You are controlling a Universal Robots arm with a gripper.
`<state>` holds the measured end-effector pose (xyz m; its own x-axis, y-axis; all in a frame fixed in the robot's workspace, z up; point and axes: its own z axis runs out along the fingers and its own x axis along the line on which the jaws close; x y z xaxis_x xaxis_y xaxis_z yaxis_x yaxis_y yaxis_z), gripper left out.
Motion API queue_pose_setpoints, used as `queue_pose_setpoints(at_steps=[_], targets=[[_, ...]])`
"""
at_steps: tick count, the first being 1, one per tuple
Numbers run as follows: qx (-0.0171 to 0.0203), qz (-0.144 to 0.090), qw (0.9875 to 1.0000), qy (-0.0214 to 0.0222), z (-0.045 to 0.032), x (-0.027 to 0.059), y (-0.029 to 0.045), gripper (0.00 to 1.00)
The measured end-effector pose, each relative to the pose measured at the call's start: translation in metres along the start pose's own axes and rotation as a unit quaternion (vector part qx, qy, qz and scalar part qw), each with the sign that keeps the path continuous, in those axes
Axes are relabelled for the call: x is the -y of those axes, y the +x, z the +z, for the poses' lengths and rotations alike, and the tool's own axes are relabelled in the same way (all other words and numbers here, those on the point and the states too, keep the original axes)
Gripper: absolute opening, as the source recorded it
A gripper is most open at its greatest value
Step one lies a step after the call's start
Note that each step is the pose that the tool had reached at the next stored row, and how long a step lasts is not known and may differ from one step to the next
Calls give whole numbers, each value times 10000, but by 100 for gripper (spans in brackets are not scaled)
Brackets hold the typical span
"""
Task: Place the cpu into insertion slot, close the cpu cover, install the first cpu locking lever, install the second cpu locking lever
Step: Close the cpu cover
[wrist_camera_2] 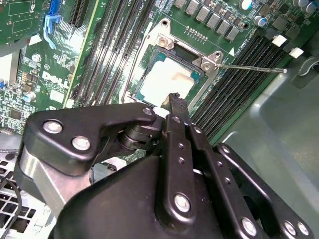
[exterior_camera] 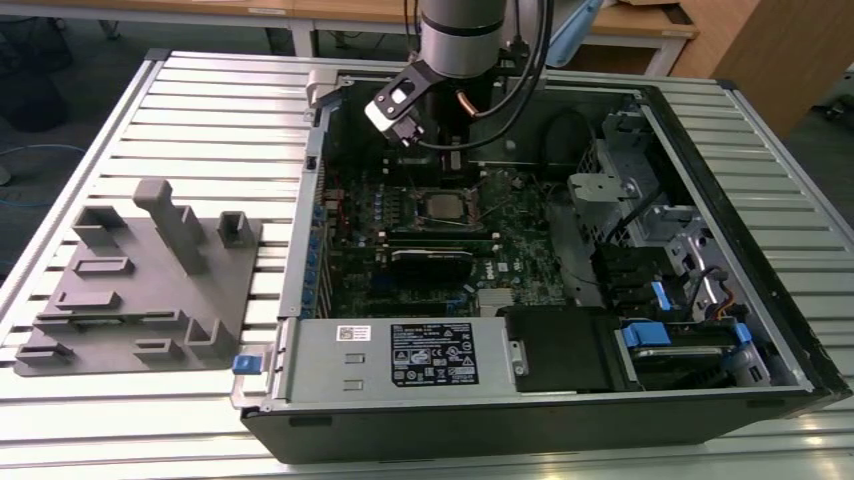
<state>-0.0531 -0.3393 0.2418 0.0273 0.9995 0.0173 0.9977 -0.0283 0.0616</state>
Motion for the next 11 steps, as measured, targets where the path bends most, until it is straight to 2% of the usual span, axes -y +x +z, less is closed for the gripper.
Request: queue_pose_setpoints(at_steps=[11], targets=[[-2, 0, 10000, -1, -54, -4, 2, 11]])
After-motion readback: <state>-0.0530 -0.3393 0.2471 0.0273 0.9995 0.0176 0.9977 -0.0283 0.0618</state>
